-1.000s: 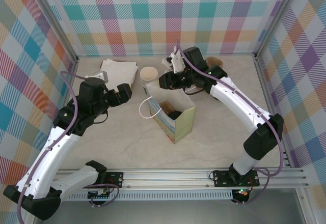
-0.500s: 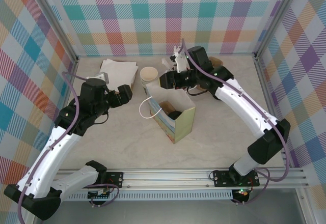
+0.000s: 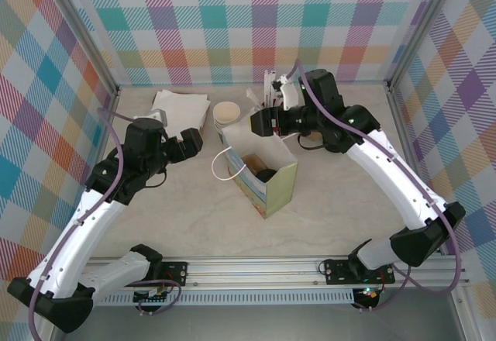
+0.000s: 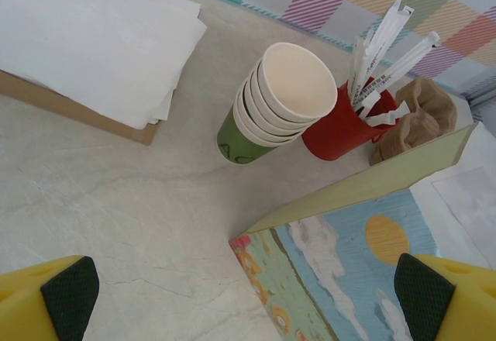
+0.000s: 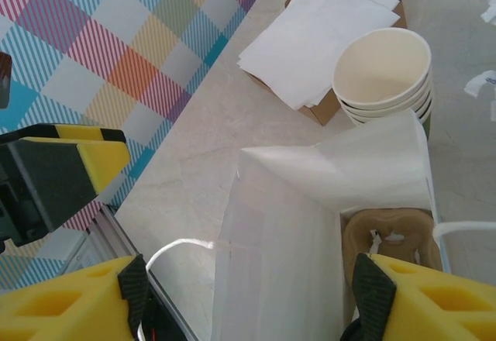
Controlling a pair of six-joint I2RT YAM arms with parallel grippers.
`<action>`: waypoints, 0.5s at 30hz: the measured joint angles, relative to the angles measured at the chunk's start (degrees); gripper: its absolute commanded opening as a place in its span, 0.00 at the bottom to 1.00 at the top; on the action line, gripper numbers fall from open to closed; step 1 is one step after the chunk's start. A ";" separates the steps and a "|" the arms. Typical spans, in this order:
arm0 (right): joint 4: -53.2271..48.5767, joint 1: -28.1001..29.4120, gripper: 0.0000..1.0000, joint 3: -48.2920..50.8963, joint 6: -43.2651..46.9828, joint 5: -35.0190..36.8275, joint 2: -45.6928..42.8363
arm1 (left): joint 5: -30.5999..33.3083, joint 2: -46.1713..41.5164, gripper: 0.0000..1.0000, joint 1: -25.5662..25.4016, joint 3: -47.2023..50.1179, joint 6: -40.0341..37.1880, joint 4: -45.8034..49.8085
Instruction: Pack the takeout coffee
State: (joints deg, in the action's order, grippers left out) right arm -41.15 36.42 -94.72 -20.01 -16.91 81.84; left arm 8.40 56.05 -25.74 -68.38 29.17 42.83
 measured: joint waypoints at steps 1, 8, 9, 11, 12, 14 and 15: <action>-0.09 0.00 0.78 0.35 0.02 0.13 -0.70 | 0.00 0.15 1.00 0.00 0.00 0.00 0.00; -0.11 0.00 0.98 5.01 0.02 1.92 -6.43 | -0.04 1.25 1.00 0.00 0.00 0.02 -1.01; -0.09 0.00 1.00 5.70 0.02 2.32 -7.19 | -0.04 1.55 1.00 0.00 0.00 0.02 -1.16; -0.09 0.00 1.00 7.06 -0.15 3.21 -8.55 | -0.02 2.23 1.00 0.00 0.00 0.13 -1.16; -0.09 0.00 1.00 7.89 -0.22 3.98 -9.33 | 0.00 2.67 1.00 0.00 -0.07 0.22 -1.05; -0.17 0.00 1.00 9.31 -0.35 5.49 -10.73 | 0.04 3.63 1.00 0.00 -0.46 0.33 -0.74; -0.15 0.00 1.00 10.08 -0.50 6.40 -11.54 | 0.07 4.26 1.00 0.02 -0.87 0.42 -0.52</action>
State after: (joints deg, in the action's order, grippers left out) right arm -41.30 36.42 -84.64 -20.51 -10.50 70.30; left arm 8.47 60.31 -25.71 -69.25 29.58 42.30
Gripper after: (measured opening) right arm 0.997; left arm 0.999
